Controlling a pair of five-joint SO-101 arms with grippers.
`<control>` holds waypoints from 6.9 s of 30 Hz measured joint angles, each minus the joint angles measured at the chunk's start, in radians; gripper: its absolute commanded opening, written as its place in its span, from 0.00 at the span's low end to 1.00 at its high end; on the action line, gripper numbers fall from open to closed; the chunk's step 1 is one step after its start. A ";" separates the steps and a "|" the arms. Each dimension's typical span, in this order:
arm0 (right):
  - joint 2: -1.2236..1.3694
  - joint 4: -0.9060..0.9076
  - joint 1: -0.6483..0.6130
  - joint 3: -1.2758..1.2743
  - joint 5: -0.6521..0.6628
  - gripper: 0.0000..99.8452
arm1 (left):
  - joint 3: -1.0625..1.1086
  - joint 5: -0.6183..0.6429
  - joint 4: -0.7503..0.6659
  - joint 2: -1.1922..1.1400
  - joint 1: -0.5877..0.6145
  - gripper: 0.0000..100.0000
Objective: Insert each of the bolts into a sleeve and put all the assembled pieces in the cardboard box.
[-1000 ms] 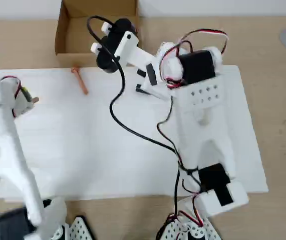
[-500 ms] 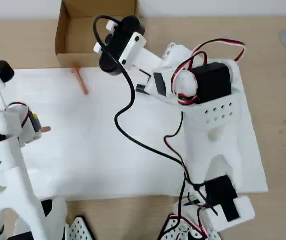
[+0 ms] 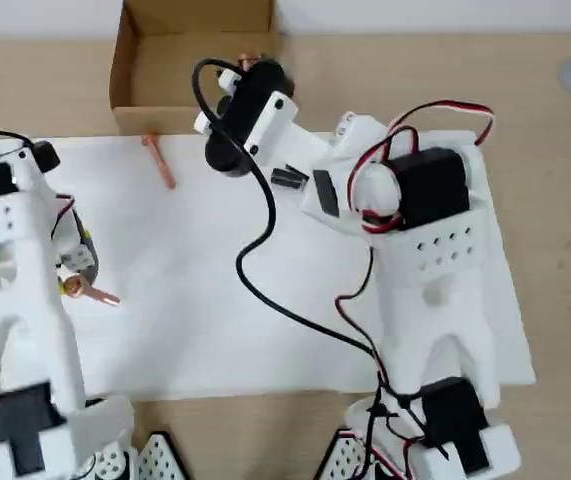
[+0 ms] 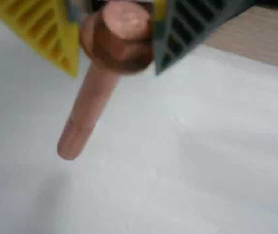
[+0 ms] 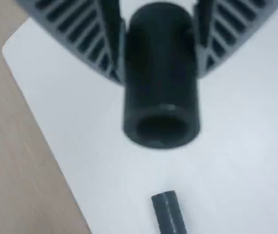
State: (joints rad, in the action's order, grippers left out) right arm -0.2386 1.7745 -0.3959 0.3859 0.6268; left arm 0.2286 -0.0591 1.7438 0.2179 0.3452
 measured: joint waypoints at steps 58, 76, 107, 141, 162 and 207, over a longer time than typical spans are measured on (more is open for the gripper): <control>-0.017 0.000 0.000 -0.075 -0.031 0.01 | -0.224 -0.407 -0.080 -0.222 0.173 0.12; -0.017 0.000 0.000 -0.078 -0.031 0.01 | 0.176 -0.637 -0.399 -0.187 0.192 0.12; -0.017 0.000 0.000 -0.078 -0.031 0.01 | 0.361 -0.721 -0.601 -0.166 0.126 0.04; -0.101 -0.035 -0.222 0.069 -0.221 0.01 | -0.235 -0.160 -0.129 0.226 0.026 0.01; -0.203 -0.003 -0.292 -0.311 -0.399 0.01 | -0.121 0.402 -0.199 0.675 -0.118 0.01; -1.568 -1.315 -0.316 -2.030 -0.697 0.01 | 0.532 0.407 -0.961 0.902 -0.414 0.01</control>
State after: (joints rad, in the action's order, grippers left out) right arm -1.8067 0.4595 -0.7119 -1.6441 -0.0698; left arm 0.7610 0.3475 0.7833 1.1201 -0.0690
